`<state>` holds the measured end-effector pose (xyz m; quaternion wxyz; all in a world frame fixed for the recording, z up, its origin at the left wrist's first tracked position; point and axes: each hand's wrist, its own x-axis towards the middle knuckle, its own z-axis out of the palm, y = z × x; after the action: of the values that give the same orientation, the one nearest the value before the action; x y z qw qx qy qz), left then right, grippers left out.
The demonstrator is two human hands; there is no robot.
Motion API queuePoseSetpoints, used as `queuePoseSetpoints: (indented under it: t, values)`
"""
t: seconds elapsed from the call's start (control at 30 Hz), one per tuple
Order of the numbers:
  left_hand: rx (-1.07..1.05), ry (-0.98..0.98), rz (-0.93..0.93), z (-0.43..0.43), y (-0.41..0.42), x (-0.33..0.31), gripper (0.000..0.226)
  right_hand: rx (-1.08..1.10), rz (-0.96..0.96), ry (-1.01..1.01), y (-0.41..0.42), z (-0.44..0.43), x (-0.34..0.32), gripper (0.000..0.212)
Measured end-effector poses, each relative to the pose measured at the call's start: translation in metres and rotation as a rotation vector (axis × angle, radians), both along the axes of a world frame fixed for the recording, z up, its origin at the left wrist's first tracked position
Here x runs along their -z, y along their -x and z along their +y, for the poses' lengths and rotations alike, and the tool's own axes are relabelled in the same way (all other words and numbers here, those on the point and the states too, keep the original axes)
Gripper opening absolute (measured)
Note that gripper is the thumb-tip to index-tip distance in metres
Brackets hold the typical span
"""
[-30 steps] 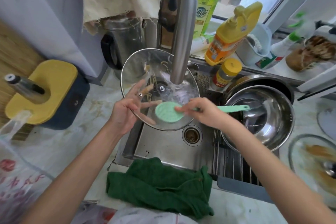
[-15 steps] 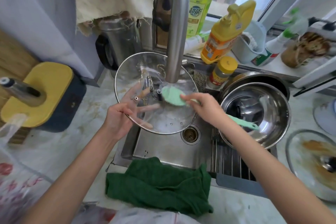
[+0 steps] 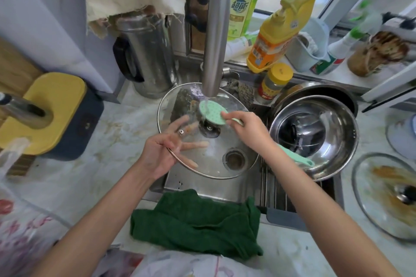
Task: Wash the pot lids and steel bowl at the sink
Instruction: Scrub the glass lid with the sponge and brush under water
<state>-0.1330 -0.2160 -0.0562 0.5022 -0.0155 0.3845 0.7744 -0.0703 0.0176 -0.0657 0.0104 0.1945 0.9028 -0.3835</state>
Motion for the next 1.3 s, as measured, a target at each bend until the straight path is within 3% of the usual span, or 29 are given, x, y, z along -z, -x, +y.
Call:
queuePoseSetpoints:
  t: [0.17, 0.33, 0.5, 0.67, 0.7, 0.8, 0.87, 1.03, 1.1, 1.2, 1.3]
  values:
    - [-0.053, 0.035, -0.019, -0.001, 0.003, 0.003, 0.117, -0.395, -0.032, 0.222, -0.026, -0.02, -0.018, 0.026]
    - [0.013, 0.011, -0.035, 0.001, 0.002, -0.003, 0.112, -0.006, -0.048, -0.025, -0.004, 0.017, 0.001, 0.022]
    - [-0.031, 0.04, -0.028, -0.003, 0.0, 0.002, 0.116, -0.38, -0.013, 0.212, -0.027, -0.025, -0.014, 0.025]
    - [0.04, 0.045, -0.074, -0.004, -0.01, 0.0, 0.113, -0.017, -0.137, -0.045, -0.001, 0.024, 0.001, 0.023]
    - [0.047, 0.066, -0.069, -0.001, -0.012, -0.001, 0.111, -0.026, -0.12, -0.035, 0.004, 0.012, 0.003, 0.022]
    - [0.057, 0.088, -0.032, -0.001, -0.013, -0.002, 0.1, -0.287, -0.036, 0.243, 0.002, -0.03, -0.001, 0.024]
    - [0.057, 0.082, -0.004, -0.009, -0.01, -0.003, 0.099, -0.375, -0.071, 0.269, -0.005, -0.021, -0.003, 0.025]
    - [0.058, 0.07, -0.015, -0.01, -0.014, -0.008, 0.103, 0.027, -0.049, 0.039, 0.013, 0.009, 0.007, 0.02]
    - [0.065, 0.066, -0.016, -0.006, -0.013, -0.01, 0.105, -0.089, 0.013, 0.151, 0.014, -0.019, 0.005, 0.02]
    - [0.057, 0.058, -0.013, -0.011, -0.01, -0.009, 0.099, -0.264, -0.042, 0.204, -0.004, -0.02, 0.0, 0.023]
    - [0.072, 0.041, -0.027, -0.015, -0.013, -0.008, 0.092, -0.003, -0.114, 0.032, 0.001, 0.021, 0.0, 0.022]
